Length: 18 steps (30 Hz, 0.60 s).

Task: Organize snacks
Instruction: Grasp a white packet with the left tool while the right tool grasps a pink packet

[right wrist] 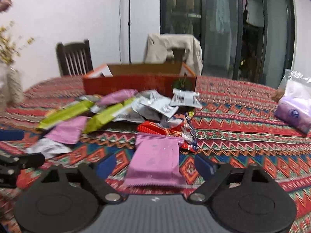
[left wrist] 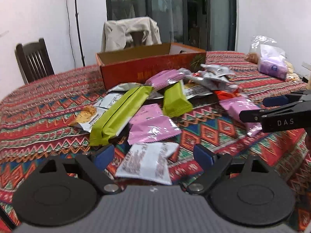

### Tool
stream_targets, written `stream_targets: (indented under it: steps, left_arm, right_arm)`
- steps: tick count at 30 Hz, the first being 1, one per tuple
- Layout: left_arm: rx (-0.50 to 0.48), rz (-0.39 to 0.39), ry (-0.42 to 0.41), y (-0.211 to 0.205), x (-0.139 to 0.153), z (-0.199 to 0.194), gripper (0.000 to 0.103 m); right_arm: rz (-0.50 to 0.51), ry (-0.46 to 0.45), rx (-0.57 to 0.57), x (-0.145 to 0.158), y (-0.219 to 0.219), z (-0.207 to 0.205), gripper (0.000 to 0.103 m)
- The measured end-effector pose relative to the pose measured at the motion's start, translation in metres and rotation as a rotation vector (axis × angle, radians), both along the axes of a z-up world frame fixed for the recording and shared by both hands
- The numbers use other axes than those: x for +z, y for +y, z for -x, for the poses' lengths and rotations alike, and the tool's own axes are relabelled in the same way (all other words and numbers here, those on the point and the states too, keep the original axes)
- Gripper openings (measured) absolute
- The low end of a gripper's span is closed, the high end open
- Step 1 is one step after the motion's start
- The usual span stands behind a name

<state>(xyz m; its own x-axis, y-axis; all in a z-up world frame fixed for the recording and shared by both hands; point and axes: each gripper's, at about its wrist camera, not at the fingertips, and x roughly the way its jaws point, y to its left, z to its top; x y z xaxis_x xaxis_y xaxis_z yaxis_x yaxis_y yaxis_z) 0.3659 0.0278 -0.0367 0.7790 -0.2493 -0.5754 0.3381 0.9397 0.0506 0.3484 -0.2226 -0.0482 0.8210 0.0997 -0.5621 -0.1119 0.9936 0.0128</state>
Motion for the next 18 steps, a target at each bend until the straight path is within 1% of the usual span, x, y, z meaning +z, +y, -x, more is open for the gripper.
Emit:
stream_targets:
  steps: [1, 2, 3, 4, 5, 6, 9, 13, 15, 18]
  left_arm:
    - [0.000, 0.009, 0.014, 0.002, -0.002, -0.006, 0.087]
    - [-0.003, 0.020, 0.035, 0.004, -0.004, -0.011, 0.080]
    - [0.004, 0.035, 0.064, 0.005, -0.006, -0.015, 0.075]
    - [0.009, 0.052, 0.092, 0.008, -0.008, -0.019, 0.063]
    - [0.017, 0.064, 0.109, 0.009, -0.010, -0.022, 0.056]
    - [0.028, 0.073, 0.110, 0.010, -0.011, -0.022, 0.056]
    - [0.033, 0.068, 0.100, 0.008, -0.011, -0.016, 0.050]
    - [0.053, 0.072, 0.102, 0.005, -0.010, 0.004, 0.047]
    - [0.074, 0.084, 0.112, 0.002, -0.007, 0.021, 0.047]
    - [0.107, 0.128, 0.109, -0.003, 0.000, 0.052, 0.047]
  right_arm:
    - [-0.001, 0.013, -0.004, -0.003, 0.000, -0.007, 0.082]
    - [-0.003, 0.021, -0.004, -0.006, 0.000, -0.014, 0.081]
    - [-0.003, 0.031, 0.000, -0.009, 0.000, -0.020, 0.079]
    - [-0.001, 0.041, 0.004, -0.012, 0.001, -0.023, 0.078]
    - [0.003, 0.052, 0.011, -0.014, 0.001, -0.027, 0.072]
    - [0.003, 0.059, 0.027, -0.016, 0.002, -0.030, 0.064]
    - [0.006, 0.063, 0.045, -0.016, 0.002, -0.032, 0.064]
    - [-0.002, 0.063, 0.083, -0.016, -0.002, -0.026, 0.062]
    - [-0.008, 0.059, 0.105, -0.015, -0.006, -0.015, 0.062]
    - [-0.008, 0.049, 0.133, -0.014, -0.015, 0.014, 0.062]
